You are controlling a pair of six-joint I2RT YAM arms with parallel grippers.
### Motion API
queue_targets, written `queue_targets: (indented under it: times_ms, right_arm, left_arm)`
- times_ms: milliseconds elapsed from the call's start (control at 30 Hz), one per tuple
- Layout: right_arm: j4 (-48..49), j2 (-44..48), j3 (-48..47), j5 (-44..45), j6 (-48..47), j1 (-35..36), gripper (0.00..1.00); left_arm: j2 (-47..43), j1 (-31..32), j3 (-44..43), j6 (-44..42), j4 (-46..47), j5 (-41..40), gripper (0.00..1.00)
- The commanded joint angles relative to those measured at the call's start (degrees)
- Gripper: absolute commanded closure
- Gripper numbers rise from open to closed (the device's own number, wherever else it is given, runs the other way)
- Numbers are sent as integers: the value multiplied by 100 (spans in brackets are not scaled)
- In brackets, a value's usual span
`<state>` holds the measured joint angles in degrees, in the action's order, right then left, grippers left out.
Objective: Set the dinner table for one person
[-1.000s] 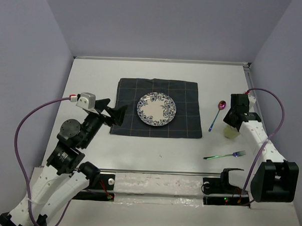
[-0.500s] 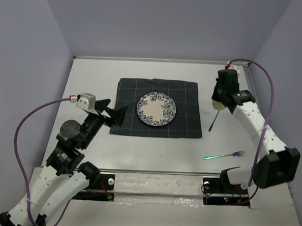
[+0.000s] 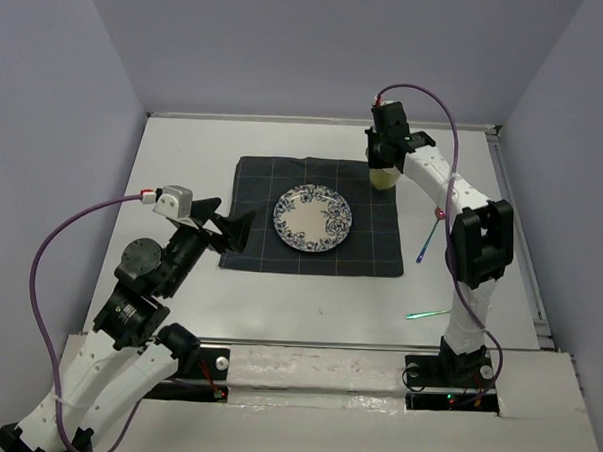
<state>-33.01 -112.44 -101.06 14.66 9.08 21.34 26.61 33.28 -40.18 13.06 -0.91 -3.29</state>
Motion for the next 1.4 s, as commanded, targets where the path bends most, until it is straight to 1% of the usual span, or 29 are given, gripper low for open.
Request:
queue_targets:
  times_ms: [0,100,167,300,500,867,900,933,1000,1033,1067,1100,1133,1233,1267,1367]
  right_arm:
    - [173,-206,-1003,55,-407,-25,100]
    - [120,-453,-1294,55,-521,-25,100]
    - [15,-717,-1714,81,-600,-25,100]
    - [-47,-1007,-1909,117,-653,-25,100]
    - [-47,-1262,-1927,336,-697,-25,100]
    - [-47,-1429,-1769,258,-592,-25,99]
    - [-56,-1447,-1768,257,-583,-25,95]
    - [-56,-1456,-1768,309,-566,-25,85]
    - [-56,-1456,-1768,319,-565,-25,74]
    - [-56,-1404,-1777,371,-539,-25,65]
    - [-65,-1368,-1786,415,-530,-25,58]
    - [-82,-1316,-1786,441,-530,-25,55]
    - [-108,-1211,-1803,503,-530,-25,50]
    - [-179,-1008,-1804,459,-487,-25,48]
    - [-222,-808,-1743,468,-408,-77,48]
    - [-232,-306,-1348,503,-162,-78,49]
  left_arm:
    - [37,-23,2,-119,214,48,1]
    - [28,-23,2,-120,205,21,1]
    - [11,-23,-7,-146,196,30,1]
    - [-7,-23,-7,-146,187,13,1]
    - [2,-23,-7,-155,161,-22,1]
    - [-24,-23,-16,-146,143,-49,1]
    - [-16,-14,-16,-154,143,-40,1]
    - [-7,-23,-16,-146,143,-40,1]
    - [-16,-23,-7,-146,143,-31,1]
    - [-24,-23,-7,-146,143,-31,1]
    - [-16,-23,-7,-146,152,-31,1]
    - [-16,-23,-7,-146,152,-23,1]
    - [-16,-23,-7,-146,152,-23,1]
    - [-16,-23,-7,-137,152,-14,1]
    - [-16,-23,-7,-137,152,-5,1]
    - [-42,-6,-7,-137,161,4,1]
